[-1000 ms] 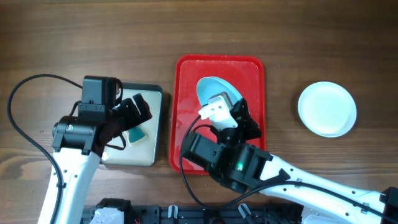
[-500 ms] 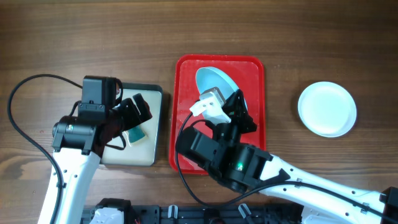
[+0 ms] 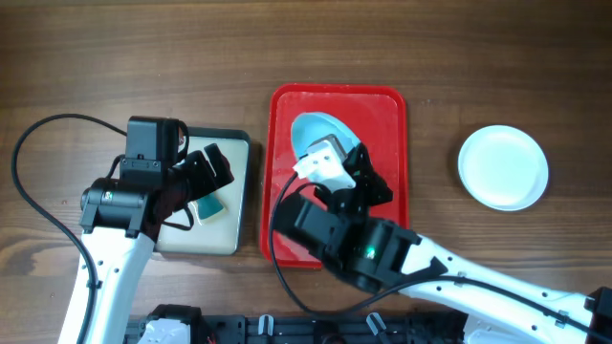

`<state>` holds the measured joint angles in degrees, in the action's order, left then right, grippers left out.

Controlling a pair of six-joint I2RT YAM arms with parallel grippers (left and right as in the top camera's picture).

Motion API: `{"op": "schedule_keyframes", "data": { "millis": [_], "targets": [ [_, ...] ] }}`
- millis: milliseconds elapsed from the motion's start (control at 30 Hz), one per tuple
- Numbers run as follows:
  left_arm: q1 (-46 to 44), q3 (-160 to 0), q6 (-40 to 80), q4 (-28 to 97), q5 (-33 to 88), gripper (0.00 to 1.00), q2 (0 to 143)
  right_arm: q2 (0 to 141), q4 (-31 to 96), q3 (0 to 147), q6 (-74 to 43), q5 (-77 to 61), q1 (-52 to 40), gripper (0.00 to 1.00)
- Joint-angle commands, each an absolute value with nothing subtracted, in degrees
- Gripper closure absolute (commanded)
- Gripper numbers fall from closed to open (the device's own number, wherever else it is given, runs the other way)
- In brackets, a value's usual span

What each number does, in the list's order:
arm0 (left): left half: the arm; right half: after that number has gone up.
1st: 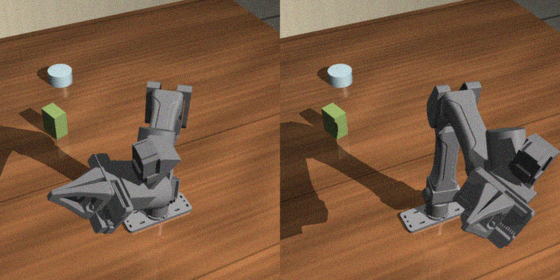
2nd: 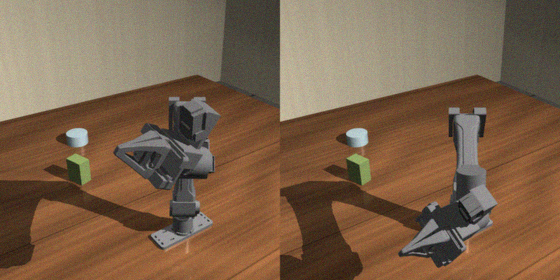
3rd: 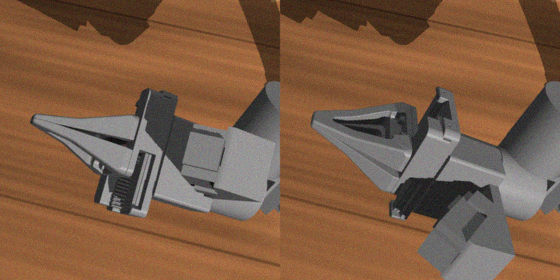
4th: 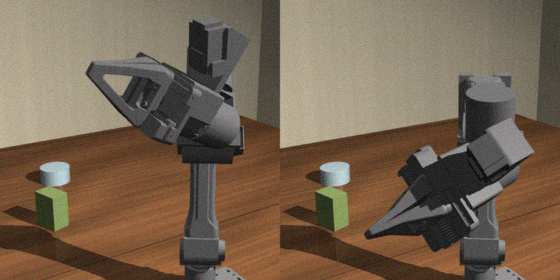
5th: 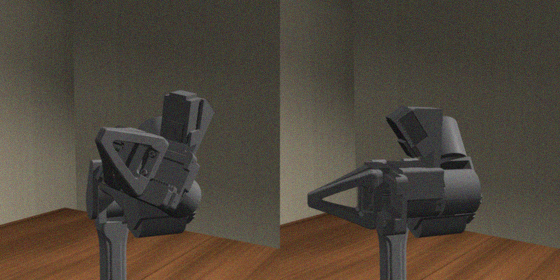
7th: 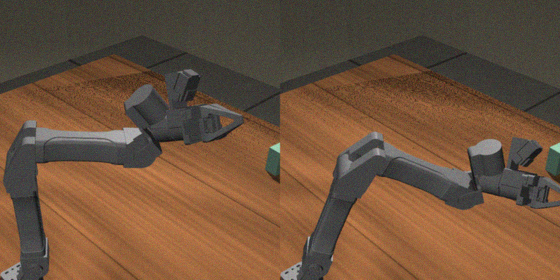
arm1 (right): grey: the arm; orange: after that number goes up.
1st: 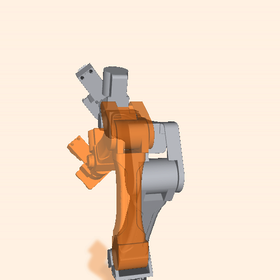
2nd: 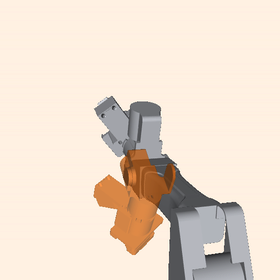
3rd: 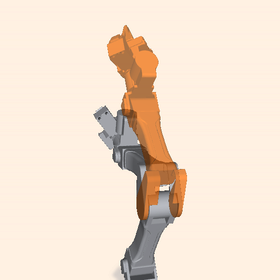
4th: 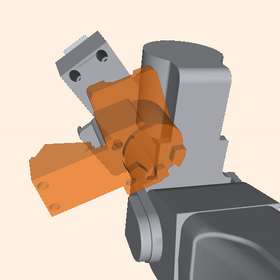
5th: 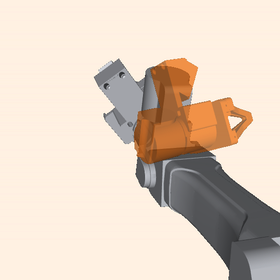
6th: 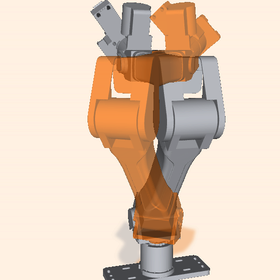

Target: Clean dirty plates on tray and stack at the side

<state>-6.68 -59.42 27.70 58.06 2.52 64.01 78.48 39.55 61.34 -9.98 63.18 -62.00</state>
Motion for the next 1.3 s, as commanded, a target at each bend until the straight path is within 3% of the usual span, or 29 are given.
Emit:
{"op": "schedule_keyframes", "data": {
  "millis": [0,133,200,333,467,600,733,767,800,900,1000,1133,1167,1267],
  "targets": [
    [-6.5,-59.7,27.2,58.1,3.2,0.0,63.7,77.9,41.9,61.4,-19.7,32.0,-50.2,0.96],
    [-6.5,-59.7,27.2,58.1,3.2,0.0,63.7,76.7,43.4,61.5,-14.8,-9.5,-22.9,0.96],
    [-6.5,-59.7,27.2,58.1,3.2,0.0,63.7,76.5,43.6,61.5,-13.4,-23.0,-8.0,0.96],
    [-6.5,-59.7,27.2,58.1,3.2,0.0,63.7,76.7,44.6,61.5,-13.6,-24.8,16.3,0.96],
    [-6.5,-59.7,27.2,58.1,3.2,0.0,63.7,78.5,45.3,61.4,-19.1,-8.7,32.0,0.96],
    [-6.5,-59.7,27.2,58.1,3.2,0.0,63.7,85.3,46.8,61.4,-21.5,1.8,33.7,0.96],
    [-6.5,-59.7,27.2,58.1,3.2,0.0,63.7,94.1,47.3,61.4,-23.1,3.8,33.7,0.96],
    [-6.5,-59.7,27.2,58.1,3.2,0.0,63.7,95.5,47.8,61.4,-23.1,2.7,33.7,0.88],
    [-6.5,-59.7,27.2,58.1,3.2,0.0,63.7,96.0,48.6,61.4,-22.9,-0.4,33.7,0.64],
    [-6.5,-59.7,27.2,58.1,3.2,0.0,63.7,87.7,50.7,63.3,-19.0,-10.9,33.3,0.55],
    [-6.5,-59.7,27.2,58.1,3.2,0.0,63.7,69.3,52.5,64.4,-15.3,-26.5,31.0,0.37],
    [-6.5,-59.7,27.2,58.1,3.2,0.0,63.7,46.9,57.1,64.4,-11.6,-35.6,21.3,0.28],
    [-6.5,-59.7,27.2,58.1,3.2,0.0,63.7,42.0,59.2,64.4,-13.0,-35.6,19.0,0.0],
    [-6.5,-59.7,27.2,58.1,3.2,0.0,63.7,34.2,65.3,64.4,-32.1,-34.6,17.8,0.0]
  ]
}}
